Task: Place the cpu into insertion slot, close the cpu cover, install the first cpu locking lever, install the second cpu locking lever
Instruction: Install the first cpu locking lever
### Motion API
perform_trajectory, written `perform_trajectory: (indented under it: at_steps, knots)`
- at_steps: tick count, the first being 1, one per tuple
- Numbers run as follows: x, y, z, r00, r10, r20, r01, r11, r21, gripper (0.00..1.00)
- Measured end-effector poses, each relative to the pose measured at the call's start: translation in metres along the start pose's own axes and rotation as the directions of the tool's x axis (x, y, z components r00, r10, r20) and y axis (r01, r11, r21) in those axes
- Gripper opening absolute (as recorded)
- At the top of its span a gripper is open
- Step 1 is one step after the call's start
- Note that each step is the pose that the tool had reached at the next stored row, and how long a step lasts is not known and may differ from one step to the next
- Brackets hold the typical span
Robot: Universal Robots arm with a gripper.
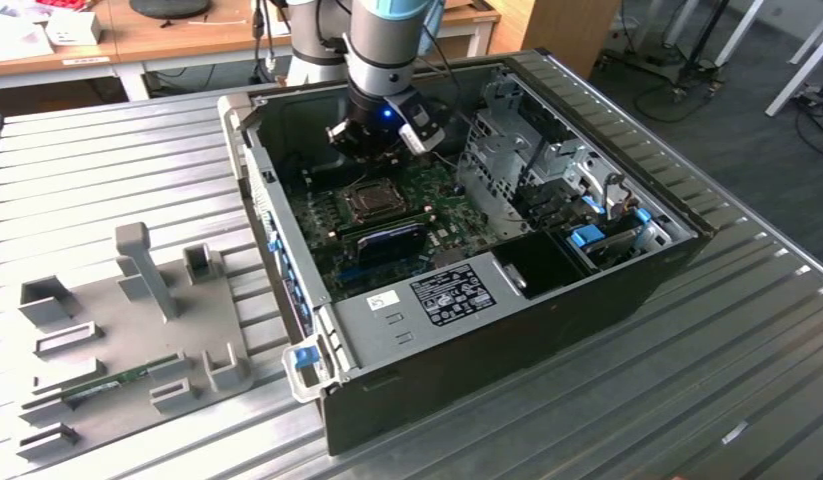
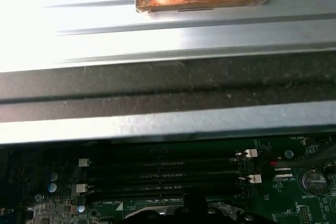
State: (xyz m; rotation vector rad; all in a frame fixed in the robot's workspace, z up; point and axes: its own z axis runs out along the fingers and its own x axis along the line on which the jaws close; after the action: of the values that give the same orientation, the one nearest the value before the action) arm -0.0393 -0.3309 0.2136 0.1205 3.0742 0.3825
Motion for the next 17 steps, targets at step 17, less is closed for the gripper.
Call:
perform_trajectory:
  at_steps: [17]
  knots:
    - [0.0034,0.0041,0.0016,0.9999,0.011,0.0099,-0.011,0.9999,-0.0005,0.10]
